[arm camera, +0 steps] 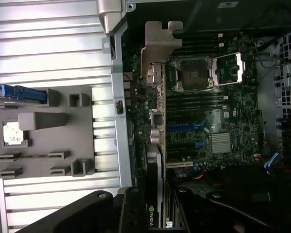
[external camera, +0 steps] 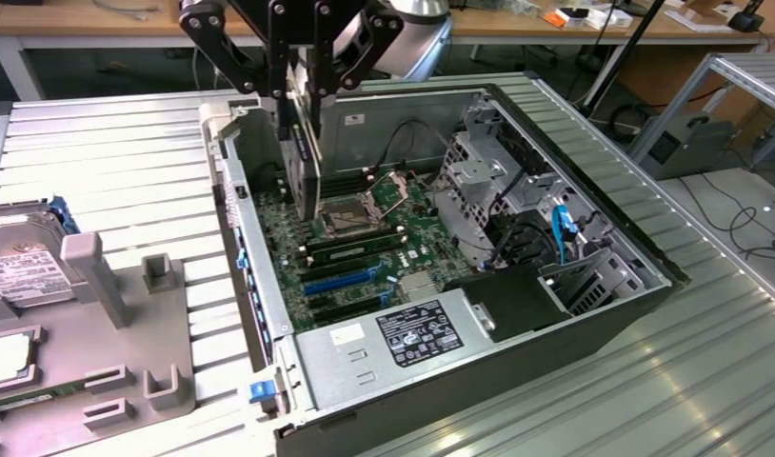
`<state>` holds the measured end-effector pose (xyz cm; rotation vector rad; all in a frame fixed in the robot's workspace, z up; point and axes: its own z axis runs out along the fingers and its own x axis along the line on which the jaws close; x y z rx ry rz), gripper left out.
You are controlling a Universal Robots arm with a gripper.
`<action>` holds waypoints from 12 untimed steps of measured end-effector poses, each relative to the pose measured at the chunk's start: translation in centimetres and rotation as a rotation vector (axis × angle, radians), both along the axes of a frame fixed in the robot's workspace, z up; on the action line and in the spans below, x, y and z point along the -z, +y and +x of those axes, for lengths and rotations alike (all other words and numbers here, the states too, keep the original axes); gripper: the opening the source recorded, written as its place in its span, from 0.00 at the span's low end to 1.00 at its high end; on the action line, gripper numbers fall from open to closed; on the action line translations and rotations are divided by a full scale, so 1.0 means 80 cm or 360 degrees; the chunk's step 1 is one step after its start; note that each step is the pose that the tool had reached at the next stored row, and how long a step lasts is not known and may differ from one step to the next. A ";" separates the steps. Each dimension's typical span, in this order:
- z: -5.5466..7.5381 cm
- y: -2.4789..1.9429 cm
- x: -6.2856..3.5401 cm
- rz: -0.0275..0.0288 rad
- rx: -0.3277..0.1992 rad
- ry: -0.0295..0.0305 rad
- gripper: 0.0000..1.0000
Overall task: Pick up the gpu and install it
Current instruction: 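Pick up the gpu and move the gpu toward the slot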
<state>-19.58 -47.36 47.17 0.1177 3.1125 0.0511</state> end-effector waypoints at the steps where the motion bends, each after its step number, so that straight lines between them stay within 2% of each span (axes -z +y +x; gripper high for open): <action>1: 0.003 0.0000 0.000 0.00001 0.0000 0.00000 0.27; 12: 0.037 0.0000 0.000 0.00000 0.0000 -0.00001 0.27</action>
